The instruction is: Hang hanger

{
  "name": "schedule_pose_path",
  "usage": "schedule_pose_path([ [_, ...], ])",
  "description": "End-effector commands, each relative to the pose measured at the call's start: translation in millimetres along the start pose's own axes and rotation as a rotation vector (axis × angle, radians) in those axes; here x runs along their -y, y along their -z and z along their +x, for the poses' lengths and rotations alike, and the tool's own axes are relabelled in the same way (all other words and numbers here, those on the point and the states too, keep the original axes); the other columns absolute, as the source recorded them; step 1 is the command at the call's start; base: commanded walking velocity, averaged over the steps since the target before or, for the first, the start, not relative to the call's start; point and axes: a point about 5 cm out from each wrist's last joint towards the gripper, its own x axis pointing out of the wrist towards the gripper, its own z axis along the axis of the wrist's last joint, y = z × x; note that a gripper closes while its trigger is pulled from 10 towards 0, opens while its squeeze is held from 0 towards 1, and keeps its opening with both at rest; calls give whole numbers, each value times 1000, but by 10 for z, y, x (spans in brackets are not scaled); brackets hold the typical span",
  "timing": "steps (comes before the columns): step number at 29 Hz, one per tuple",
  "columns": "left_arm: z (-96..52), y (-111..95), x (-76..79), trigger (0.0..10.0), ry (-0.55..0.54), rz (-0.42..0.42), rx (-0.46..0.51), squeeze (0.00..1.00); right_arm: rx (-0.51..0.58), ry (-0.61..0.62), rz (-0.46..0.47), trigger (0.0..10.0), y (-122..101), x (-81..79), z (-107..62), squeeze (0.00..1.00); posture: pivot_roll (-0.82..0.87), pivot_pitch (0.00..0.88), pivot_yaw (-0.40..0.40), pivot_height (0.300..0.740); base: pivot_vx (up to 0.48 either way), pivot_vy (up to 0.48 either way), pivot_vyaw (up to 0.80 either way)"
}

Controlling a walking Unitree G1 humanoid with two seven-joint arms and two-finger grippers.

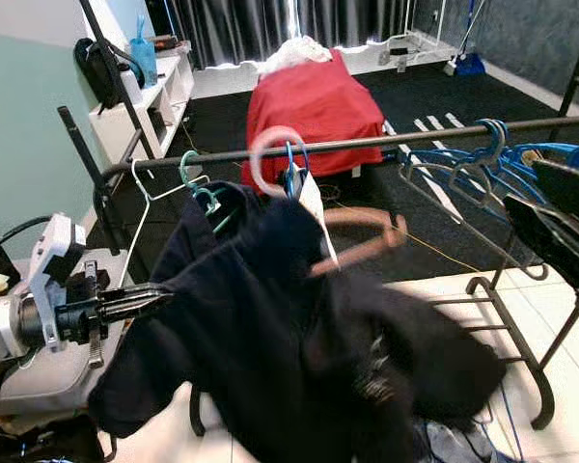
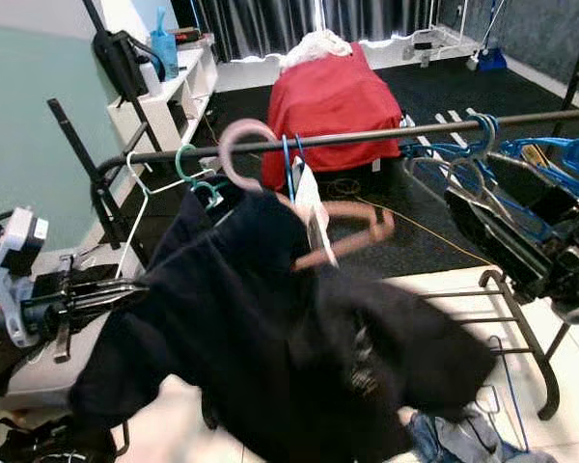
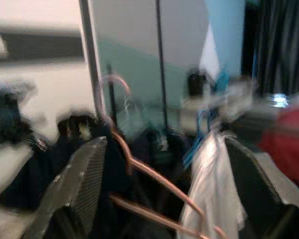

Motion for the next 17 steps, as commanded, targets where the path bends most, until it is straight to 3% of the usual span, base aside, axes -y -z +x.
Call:
schedule_pose_path([
  [1, -35, -69, -16, 10000, -6, 56, -30, 0, -95, -58, 4, 10000, 105, -81, 21, 0, -173, 0, 79, 710, 0, 0, 0],
  [3, -19, -71, -27, 10000, -12, 73, -42, 0, -147, -86, 18, 10000, 157, -129, -7, 0, -174, 0, 80, 710, 0, 0, 0],
  [9, -8, -108, -21, 10000, 12, 97, -57, 0, -108, -36, 12, 10000, 68, -77, -75, 0, -179, 0, 86, 710, 0, 0, 0],
  [10, -3, -143, 0, 10000, 39, 107, -59, 0, -168, -8, -3, 10000, 113, -31, -113, 0, -179, 0, 86, 710, 0, 0, 0],
  [12, -3, -143, 0, 10000, 39, 107, -59, 0, -168, -8, -3, 10000, 113, -31, -113, 0, -179, 0, 86, 710, 0, 0, 0],
  [13, 13, -184, 33, 10000, 79, 118, -60, 0, -258, 15, -16, 10000, 202, 12, -145, 0, -184, 0, 83, 710, 0, 0, 0],
  [14, 13, -184, 33, 10000, 79, 118, -60, 0, -258, 15, -16, 10000, 202, 12, -145, 0, -184, 0, 83, 710, 0, 0, 0],
  [15, 34, -221, 71, 10000, 121, 130, -66, 0, -333, 22, -30, 10000, 287, 43, -177, 0, -182, 0, 81, 710, 0, 0, 0],
  [17, 34, -221, 71, 10000, 121, 130, -66, 0, -333, 22, -30, 10000, 287, 43, -177, 0, -182, 0, 81, 710, 0, 0, 0],
])
